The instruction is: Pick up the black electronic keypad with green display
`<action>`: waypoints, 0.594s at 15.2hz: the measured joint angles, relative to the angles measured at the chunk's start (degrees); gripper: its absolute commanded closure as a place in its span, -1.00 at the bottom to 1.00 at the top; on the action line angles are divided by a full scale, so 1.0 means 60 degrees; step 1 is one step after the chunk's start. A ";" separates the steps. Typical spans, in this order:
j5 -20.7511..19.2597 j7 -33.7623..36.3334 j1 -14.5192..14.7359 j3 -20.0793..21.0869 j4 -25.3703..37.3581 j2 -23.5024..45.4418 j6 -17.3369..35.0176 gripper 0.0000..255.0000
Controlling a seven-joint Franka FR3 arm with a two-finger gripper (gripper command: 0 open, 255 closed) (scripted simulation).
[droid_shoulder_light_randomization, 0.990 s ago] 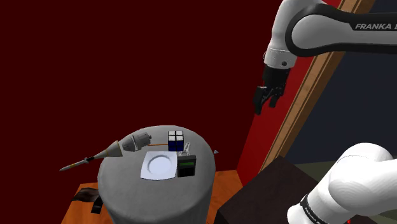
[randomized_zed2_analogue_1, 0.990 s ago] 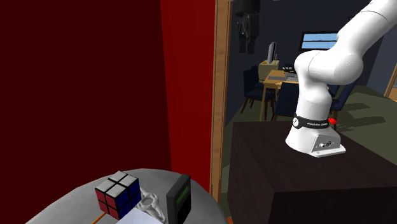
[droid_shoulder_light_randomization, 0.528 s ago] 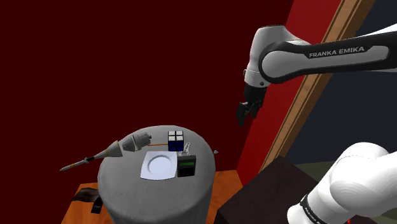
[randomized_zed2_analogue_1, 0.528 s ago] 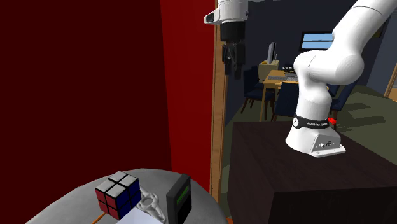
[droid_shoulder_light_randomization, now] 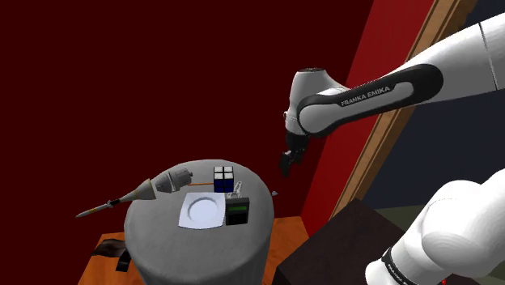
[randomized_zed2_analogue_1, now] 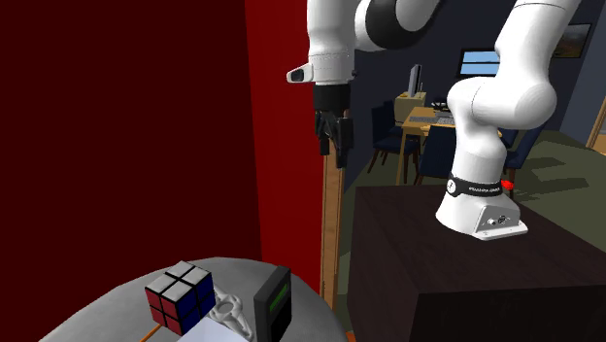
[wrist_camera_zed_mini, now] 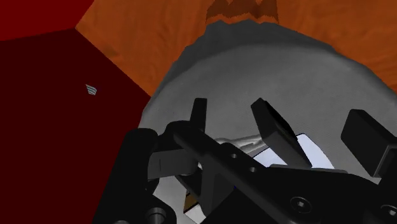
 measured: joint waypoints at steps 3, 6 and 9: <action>-0.0099 -0.0254 0.0097 0.0113 0.0250 0.1166 0.0964 -1.00; -0.0235 -0.0404 0.0220 0.0264 0.0583 0.2262 0.1777 -1.00; -0.0477 -0.0562 0.0304 0.0354 0.1074 0.3407 0.2469 -1.00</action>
